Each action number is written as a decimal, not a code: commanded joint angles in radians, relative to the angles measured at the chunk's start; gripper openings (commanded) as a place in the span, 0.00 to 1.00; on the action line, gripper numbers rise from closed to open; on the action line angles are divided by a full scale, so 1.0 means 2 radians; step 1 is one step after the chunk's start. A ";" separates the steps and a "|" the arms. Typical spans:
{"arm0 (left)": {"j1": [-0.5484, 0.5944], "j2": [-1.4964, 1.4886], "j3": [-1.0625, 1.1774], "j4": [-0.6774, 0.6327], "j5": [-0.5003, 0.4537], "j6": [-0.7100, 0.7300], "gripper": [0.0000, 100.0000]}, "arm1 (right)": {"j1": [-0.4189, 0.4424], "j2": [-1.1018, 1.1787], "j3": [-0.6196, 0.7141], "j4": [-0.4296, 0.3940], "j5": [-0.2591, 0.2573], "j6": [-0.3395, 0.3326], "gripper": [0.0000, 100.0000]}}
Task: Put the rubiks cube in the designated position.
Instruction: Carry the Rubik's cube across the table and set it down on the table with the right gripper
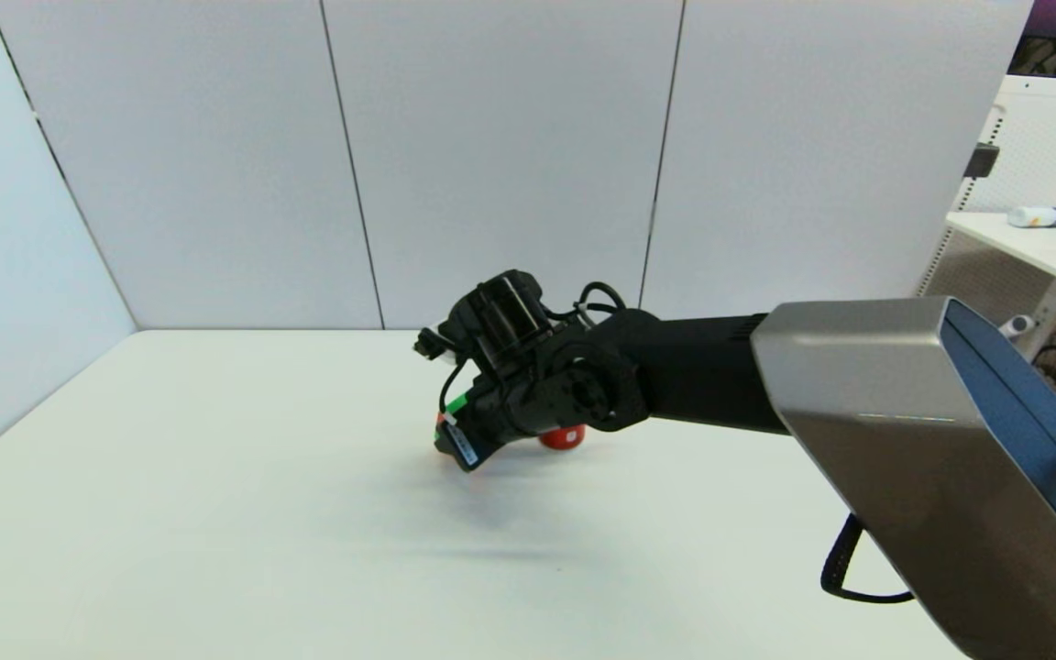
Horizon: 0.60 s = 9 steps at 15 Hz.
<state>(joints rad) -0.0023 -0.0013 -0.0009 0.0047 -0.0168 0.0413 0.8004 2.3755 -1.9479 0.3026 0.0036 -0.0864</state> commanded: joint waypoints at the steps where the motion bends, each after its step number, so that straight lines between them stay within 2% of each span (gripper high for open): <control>1: 0.000 0.000 0.000 0.000 0.000 0.000 1.00 | -0.004 0.002 0.000 0.001 0.000 -0.001 0.00; 6: 0.000 0.000 0.000 0.000 0.000 0.000 1.00 | -0.008 0.003 0.001 0.002 0.000 -0.012 0.00; 7: 0.000 0.000 0.000 0.000 0.000 0.000 1.00 | -0.008 0.001 0.001 0.001 -0.002 -0.010 1.00; 9: 0.000 0.000 0.000 0.000 0.000 0.000 1.00 | -0.008 -0.009 0.001 0.004 -0.002 -0.010 1.00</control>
<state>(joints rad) -0.0028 -0.0013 -0.0004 0.0043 -0.0168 0.0413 0.7836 2.3770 -1.9468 0.3057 0.0000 -0.1053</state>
